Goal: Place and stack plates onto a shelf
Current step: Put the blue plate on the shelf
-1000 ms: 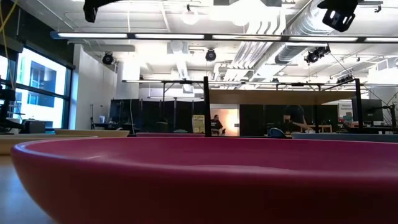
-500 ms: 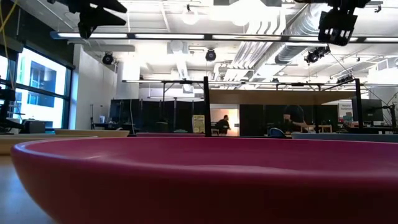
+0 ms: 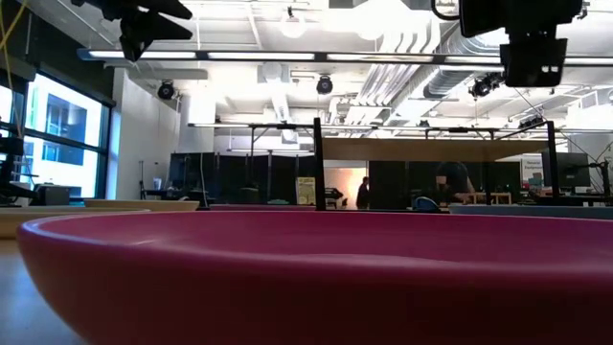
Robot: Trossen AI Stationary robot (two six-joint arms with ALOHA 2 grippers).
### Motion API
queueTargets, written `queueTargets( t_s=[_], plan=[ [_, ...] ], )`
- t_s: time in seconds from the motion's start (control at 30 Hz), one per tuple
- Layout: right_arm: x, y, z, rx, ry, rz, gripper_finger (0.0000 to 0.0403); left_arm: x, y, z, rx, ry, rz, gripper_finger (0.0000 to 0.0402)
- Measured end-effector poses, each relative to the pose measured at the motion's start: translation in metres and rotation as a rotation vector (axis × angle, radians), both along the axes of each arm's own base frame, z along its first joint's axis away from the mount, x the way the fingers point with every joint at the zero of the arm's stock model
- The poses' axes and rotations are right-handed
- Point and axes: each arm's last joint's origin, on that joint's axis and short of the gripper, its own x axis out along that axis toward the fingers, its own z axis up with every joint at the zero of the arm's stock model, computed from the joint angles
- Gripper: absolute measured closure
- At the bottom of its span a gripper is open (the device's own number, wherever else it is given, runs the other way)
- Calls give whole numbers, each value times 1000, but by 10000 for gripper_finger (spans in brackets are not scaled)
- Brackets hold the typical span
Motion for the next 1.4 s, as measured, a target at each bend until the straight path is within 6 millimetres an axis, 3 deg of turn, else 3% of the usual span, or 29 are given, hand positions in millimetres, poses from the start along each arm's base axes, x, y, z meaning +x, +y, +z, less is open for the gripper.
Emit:
queueTargets(
  t_s=[0.27, 0.8, 1.4],
  plan=[
    [19, 11, -25, -18, 144, -35, 230, -3, 0, -7, 2, 80, 0, 264],
    [44, 16, -74, -120, 380, -107, 257, -3, -1, -7, -34, 74, -23, 264],
    [53, 15, -103, -212, 505, -180, 258, -3, -1, -7, -34, 74, -23, 264]
  ],
)
